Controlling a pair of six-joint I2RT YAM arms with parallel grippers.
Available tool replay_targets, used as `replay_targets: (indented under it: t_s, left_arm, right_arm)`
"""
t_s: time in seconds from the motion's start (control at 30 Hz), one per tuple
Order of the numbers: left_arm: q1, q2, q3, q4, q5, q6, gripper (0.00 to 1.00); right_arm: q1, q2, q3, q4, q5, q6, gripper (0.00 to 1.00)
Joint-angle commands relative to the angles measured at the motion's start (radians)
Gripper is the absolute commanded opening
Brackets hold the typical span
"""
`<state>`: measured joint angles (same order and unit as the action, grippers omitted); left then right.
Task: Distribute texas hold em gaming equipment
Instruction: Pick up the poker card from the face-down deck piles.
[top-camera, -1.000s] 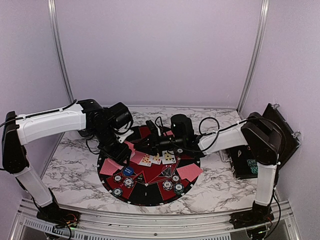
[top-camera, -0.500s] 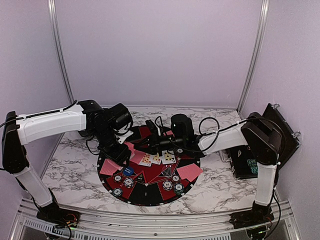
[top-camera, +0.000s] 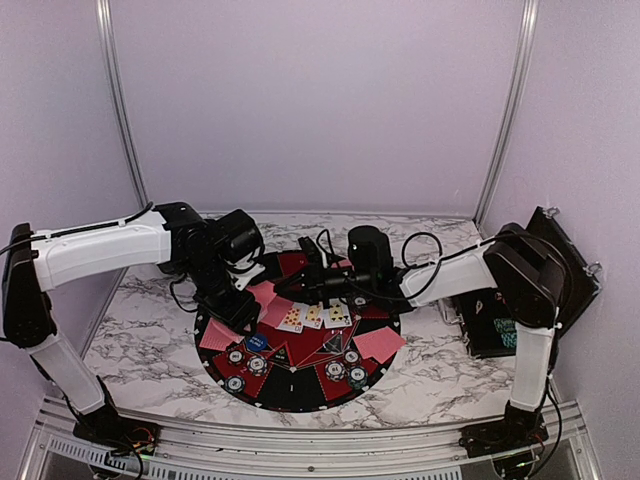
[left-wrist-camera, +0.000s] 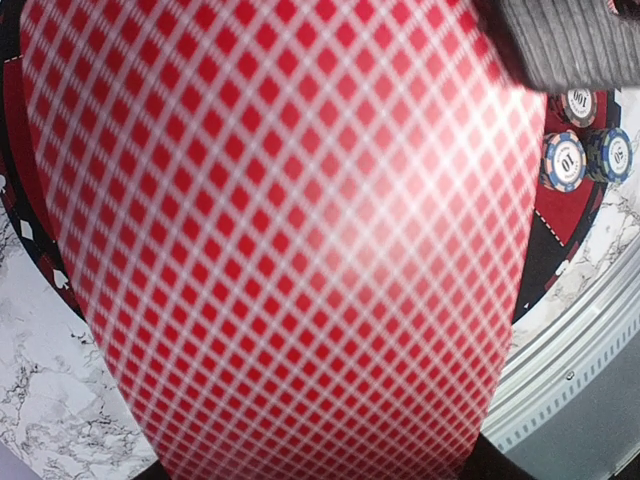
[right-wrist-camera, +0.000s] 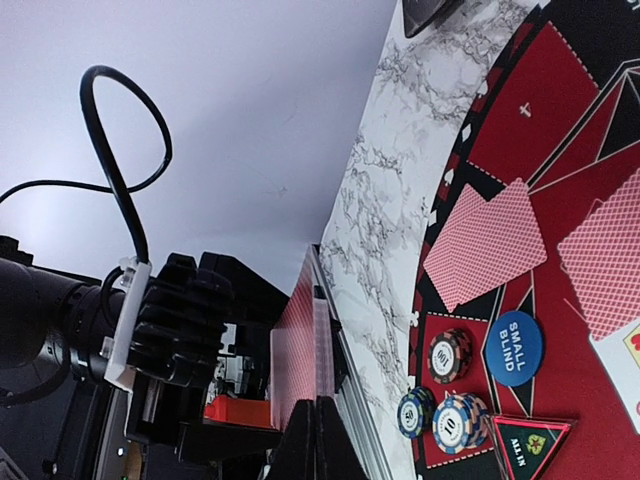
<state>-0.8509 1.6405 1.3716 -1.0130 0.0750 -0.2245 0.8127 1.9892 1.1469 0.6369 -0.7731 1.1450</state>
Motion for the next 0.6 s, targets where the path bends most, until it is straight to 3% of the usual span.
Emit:
replay_targets:
  t_s: [0.0,0.57]
  left_arm:
    - [0.002,-0.049,-0.020,0.010,0.009,-0.007,0.63]
    - [0.011,-0.091,-0.076,0.025,0.009,-0.019,0.63]
  right_arm:
    - [-0.023,-0.045,-0.008,0.043,-0.001,0.010,0.00]
    - [-0.103,-0.051,-0.013,0.074,-0.091,0.006,0.00]
